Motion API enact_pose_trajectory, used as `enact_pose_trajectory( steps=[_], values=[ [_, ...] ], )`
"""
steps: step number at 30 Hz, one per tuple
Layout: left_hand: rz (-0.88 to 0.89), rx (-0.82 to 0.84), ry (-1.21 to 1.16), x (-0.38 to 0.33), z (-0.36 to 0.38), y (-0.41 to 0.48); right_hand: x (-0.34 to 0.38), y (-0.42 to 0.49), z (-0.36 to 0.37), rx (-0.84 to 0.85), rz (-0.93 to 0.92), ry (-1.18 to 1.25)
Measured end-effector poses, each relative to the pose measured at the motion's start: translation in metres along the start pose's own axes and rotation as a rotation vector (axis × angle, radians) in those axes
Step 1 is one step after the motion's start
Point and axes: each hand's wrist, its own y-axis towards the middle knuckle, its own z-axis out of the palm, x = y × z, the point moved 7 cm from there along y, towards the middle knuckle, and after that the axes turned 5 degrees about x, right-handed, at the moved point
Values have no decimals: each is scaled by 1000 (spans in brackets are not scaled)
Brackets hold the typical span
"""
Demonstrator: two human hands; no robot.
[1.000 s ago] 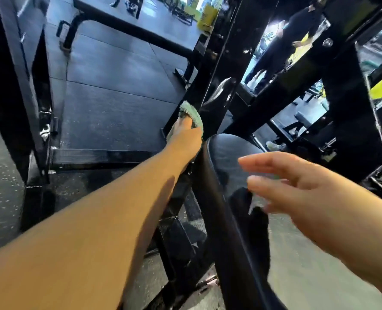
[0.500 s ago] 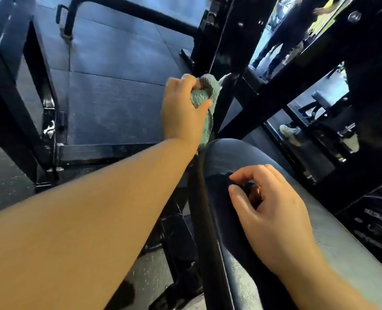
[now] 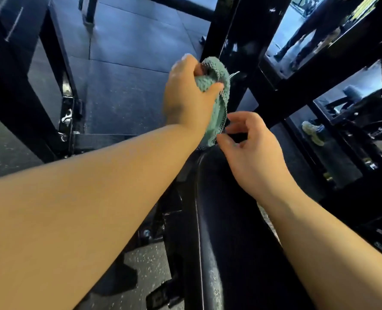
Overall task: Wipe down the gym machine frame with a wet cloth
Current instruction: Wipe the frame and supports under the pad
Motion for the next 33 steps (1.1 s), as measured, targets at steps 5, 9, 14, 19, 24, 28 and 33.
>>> enact_pose_trajectory(
  steps=[5, 9, 14, 19, 24, 28, 33],
  values=[
    [-178, 81, -15, 26, 6, -9, 14, 25, 8, -105, -99, 225],
    [-481, 192, -190, 43, 2, -17, 24, 13, 17, -164, -130, 254],
    [-597, 228, -432, 24, 0, -14, 29, 19, 36, -40, -97, 250],
    [-585, 398, -466, 21, -7, -26, 28, 32, 45, 5, 34, 250],
    [-482, 386, -405, 13, -2, -31, 13, 47, 36, -255, 355, 546],
    [-385, 321, -244, 11, -9, -30, -4, 47, 20, -599, 490, 916],
    [-426, 357, -308, 18, -7, -26, 15, 70, -34, -633, 134, 734]
  ],
)
